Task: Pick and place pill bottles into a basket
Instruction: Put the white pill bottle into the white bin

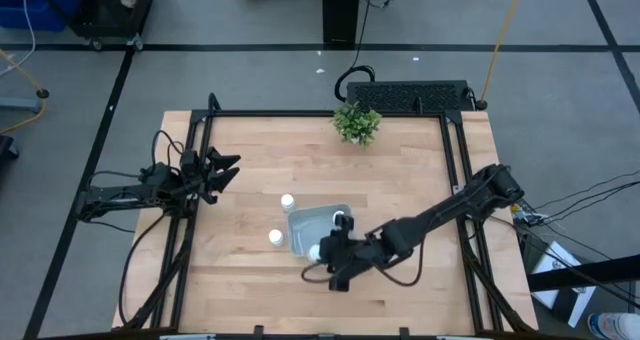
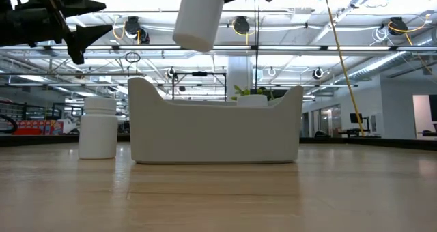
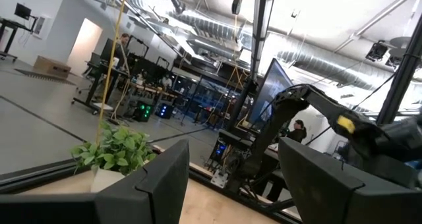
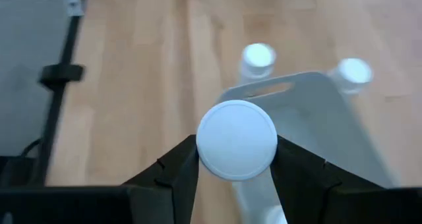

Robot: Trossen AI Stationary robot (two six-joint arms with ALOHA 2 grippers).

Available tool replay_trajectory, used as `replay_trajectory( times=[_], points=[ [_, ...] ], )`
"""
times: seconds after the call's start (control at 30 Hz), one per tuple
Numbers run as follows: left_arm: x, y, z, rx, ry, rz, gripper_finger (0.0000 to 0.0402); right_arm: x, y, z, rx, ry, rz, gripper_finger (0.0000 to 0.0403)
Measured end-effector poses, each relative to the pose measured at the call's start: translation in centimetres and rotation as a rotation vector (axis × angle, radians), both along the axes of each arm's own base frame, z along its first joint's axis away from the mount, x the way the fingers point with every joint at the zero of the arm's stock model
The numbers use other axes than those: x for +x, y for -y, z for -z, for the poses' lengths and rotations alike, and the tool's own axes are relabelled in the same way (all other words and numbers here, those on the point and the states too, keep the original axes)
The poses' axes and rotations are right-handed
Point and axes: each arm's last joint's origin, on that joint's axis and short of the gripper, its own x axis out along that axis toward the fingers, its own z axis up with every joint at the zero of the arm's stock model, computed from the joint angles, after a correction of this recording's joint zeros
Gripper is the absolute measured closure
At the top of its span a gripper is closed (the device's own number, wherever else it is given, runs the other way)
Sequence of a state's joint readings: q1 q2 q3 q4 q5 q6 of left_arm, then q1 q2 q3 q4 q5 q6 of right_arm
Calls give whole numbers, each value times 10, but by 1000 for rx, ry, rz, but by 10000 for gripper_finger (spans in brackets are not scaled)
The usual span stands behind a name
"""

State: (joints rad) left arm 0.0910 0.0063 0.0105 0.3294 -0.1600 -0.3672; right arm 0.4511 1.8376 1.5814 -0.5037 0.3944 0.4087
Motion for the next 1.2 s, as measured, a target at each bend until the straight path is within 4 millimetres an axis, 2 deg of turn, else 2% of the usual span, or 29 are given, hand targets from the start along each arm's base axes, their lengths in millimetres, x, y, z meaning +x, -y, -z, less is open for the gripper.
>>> replay_trajectory(
  times=[0.2, 0.43, 0.63, 0.87, 1.2],
  points=[
    [0, 0, 0, -1, 0, 0, 163, 9, 33, 6, -28, -46, 60, 243],
    [0, 0, 0, -1, -5, 0, 163, 15, 68, 26, -1, -101, 120, 243],
    [0, 0, 0, -1, -5, 0, 162, 14, 91, 52, 60, -137, 145, 243],
    [0, 0, 0, 0, -4, 0, 162, 10, 104, 75, 130, -141, 137, 243],
    [0, -1, 0, -1, -6, -22, 162, 8, 104, 84, 131, -166, 140, 243]
  ],
)
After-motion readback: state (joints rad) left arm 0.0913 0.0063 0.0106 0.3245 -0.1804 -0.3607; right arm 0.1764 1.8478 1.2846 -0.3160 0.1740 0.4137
